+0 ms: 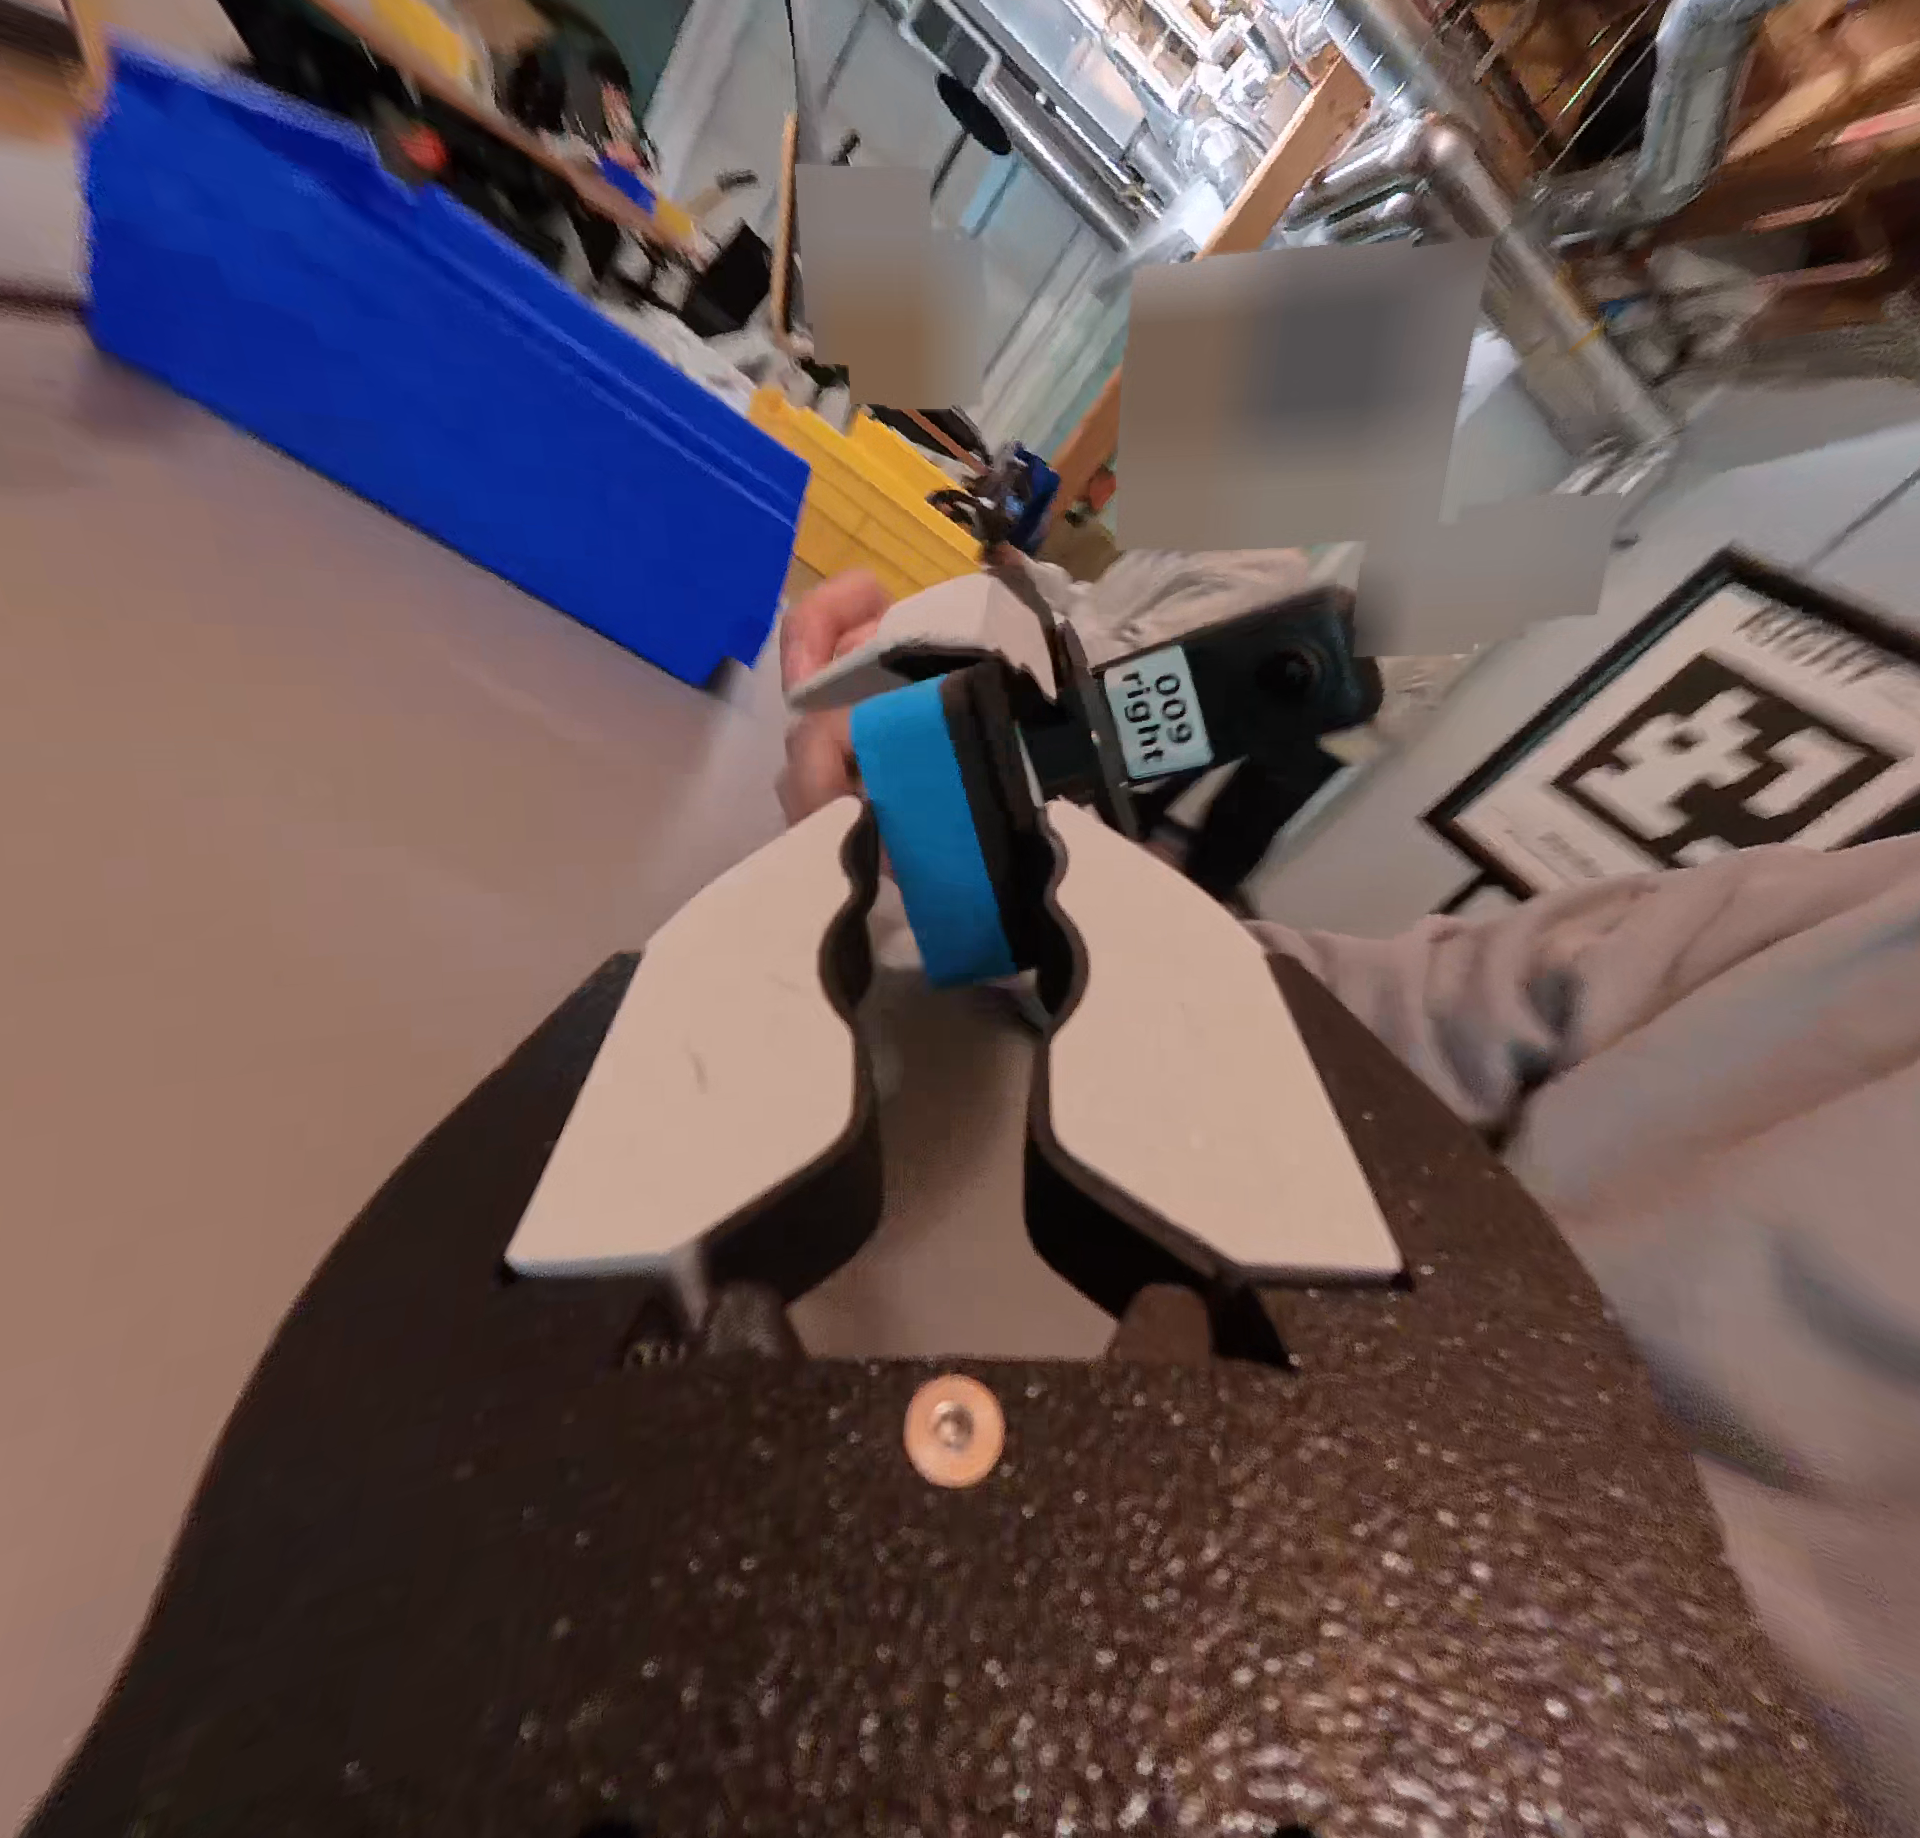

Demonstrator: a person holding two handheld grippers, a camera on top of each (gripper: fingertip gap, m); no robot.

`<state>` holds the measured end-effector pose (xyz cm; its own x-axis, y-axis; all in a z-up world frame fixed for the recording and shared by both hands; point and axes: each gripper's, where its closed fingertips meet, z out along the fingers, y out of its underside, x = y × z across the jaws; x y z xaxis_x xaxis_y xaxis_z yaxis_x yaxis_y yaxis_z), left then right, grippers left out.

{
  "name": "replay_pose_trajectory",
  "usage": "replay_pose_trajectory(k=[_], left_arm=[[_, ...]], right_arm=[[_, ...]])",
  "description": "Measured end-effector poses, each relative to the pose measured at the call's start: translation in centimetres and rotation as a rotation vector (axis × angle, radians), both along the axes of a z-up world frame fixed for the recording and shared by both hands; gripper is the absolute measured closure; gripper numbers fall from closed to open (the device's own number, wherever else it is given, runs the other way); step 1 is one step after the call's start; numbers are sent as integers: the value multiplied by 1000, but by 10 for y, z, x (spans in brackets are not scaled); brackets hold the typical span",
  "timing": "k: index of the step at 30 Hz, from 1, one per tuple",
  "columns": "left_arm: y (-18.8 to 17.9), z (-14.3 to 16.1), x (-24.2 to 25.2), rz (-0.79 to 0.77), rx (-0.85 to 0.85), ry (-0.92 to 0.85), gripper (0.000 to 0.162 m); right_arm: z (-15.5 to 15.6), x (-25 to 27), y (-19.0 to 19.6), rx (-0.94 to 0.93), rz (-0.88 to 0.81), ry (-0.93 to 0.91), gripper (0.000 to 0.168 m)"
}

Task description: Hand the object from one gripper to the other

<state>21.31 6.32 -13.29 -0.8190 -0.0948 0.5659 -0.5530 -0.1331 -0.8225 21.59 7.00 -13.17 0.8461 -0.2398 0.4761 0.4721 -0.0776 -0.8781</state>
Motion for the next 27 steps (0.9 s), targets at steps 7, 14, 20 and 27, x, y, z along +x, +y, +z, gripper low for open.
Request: replay_pose_trajectory(k=[7,14,20,27], left_arm=[[3,-4,12,395,510,-890,90],[-7,-8,14,562,792,-1425,115],[-15,-14,4,461,795,-1529,140],[-23,-16,2,461,843,-1635,133]], right_arm=[[10,16,-25,165,253,688,110],[-17,-2,-20,-19,390,943,110],[-18,-7,-31,-29,482,1106,110],[-23,-7,-37,-54,496,1200,110]])
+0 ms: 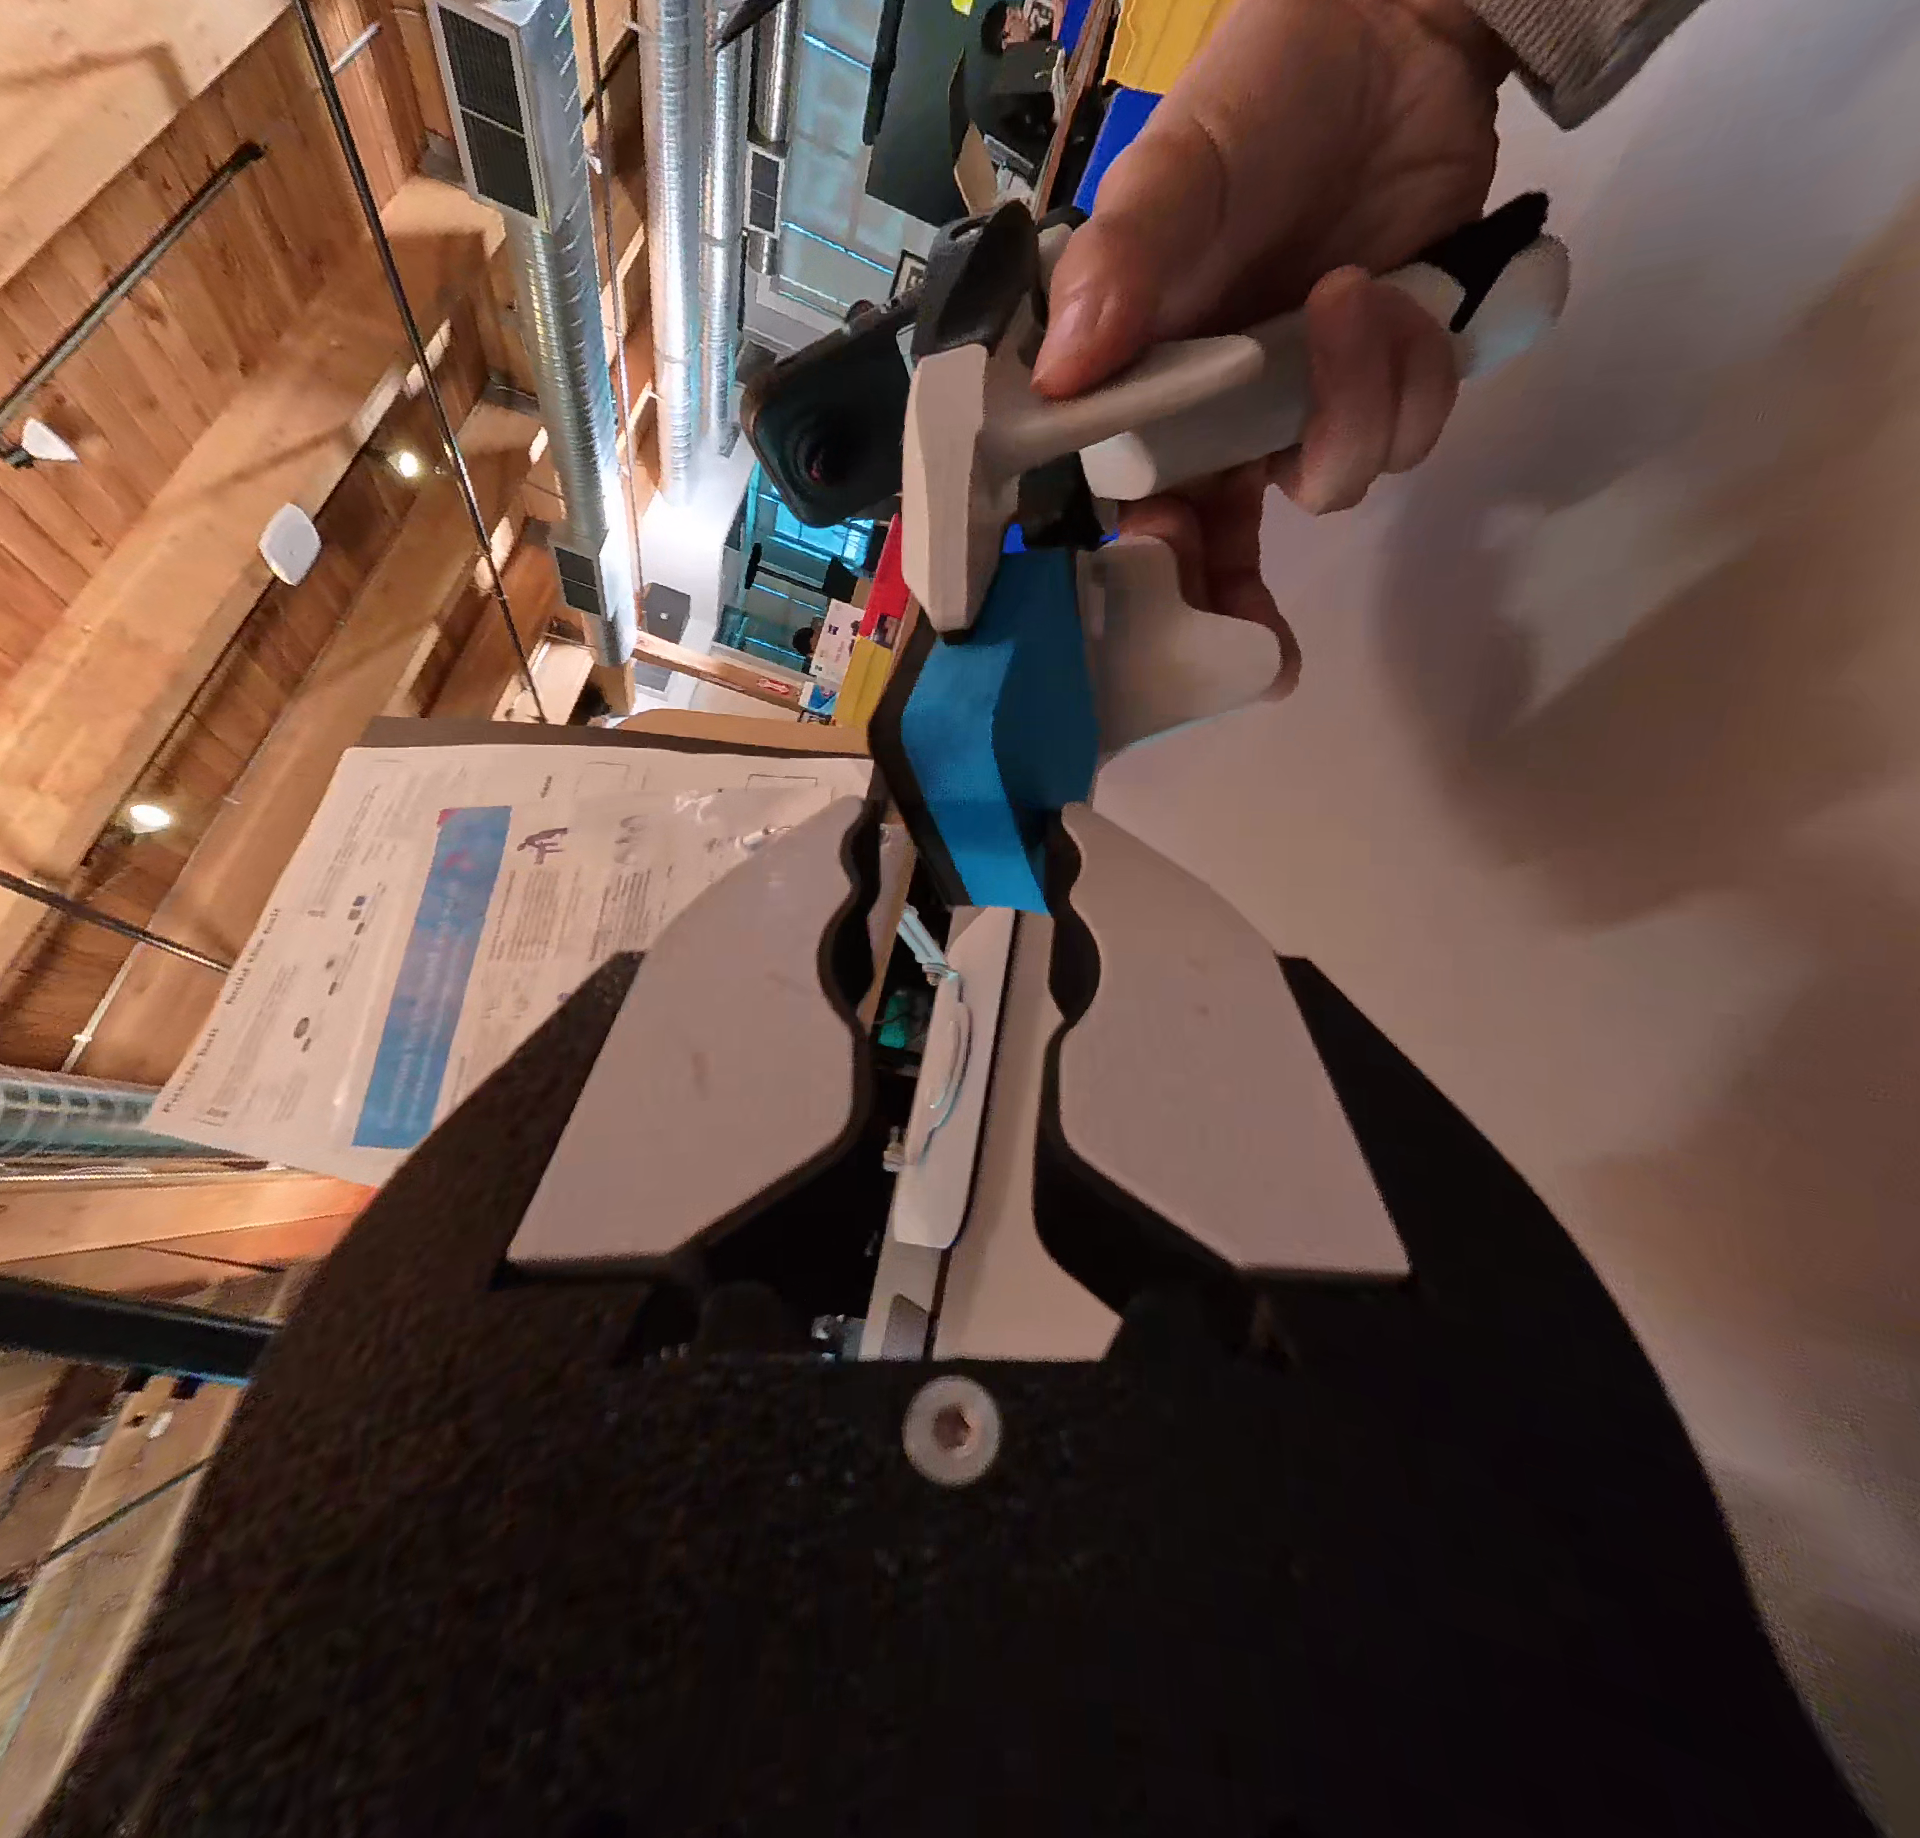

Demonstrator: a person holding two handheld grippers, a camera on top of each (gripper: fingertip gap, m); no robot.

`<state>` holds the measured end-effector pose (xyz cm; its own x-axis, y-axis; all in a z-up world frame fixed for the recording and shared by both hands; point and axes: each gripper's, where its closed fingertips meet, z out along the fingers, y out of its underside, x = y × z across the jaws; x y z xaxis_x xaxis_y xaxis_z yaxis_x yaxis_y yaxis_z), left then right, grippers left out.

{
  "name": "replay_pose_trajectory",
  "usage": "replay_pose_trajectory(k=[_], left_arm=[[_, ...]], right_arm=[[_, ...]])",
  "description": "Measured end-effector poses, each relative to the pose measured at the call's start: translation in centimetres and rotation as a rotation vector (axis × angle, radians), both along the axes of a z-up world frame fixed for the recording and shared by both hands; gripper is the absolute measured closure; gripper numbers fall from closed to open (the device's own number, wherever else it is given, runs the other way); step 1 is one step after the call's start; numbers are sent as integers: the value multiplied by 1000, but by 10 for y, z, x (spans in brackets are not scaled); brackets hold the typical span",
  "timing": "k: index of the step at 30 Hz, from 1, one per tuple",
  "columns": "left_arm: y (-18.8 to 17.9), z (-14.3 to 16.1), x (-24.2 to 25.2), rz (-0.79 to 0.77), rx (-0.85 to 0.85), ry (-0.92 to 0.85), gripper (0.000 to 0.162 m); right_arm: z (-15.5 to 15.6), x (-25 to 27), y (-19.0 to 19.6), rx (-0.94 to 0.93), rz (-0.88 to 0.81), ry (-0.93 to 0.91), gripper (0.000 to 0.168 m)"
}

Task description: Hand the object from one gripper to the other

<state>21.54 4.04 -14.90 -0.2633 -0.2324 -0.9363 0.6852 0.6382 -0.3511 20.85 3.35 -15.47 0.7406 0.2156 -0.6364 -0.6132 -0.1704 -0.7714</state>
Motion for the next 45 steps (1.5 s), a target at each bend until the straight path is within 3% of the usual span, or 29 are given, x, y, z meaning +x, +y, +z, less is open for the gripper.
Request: replay_pose_trajectory(k=[5,10,12,15,19,21,25,32,38,40,42,45], left_arm=[[-6,-4,-2,-14,4,21,134],[-4,-8,0,-27,-46,175,139],[0,-1,1,-39,-160,304,139],[18,13,12,-39,-396,559,139],[20,7,-1,-219,-566,1116,139],[20,1,-9,-294,-602,1397,139],[26,-9,-11,-288,-593,1554,139],[23,-12,-30,-372,-533,1733,139],[25,-12,-26,-383,-574,1745,138],[29,-2,-11,-357,-673,1593,133],[36,13,3,-311,-754,1350,106],[43,32,3,-280,-688,952,100]], right_arm=[[-2,-3,0,-2,25,12,110],[-2,1,2,26,-29,-105,106],[10,3,0,91,-94,-271,82],[23,6,-2,106,-242,-662,60],[23,20,4,16,-464,-1187,62],[12,14,15,-35,-425,-1347,64],[16,-2,25,10,-412,-1540,81],[2,-12,31,-15,-300,-1584,100],[-2,-10,33,-60,-288,-1450,110],[4,3,33,-85,-372,-1286,110],[10,19,27,-92,-443,-1075,110],[20,30,18,-9,-450,-662,111]])
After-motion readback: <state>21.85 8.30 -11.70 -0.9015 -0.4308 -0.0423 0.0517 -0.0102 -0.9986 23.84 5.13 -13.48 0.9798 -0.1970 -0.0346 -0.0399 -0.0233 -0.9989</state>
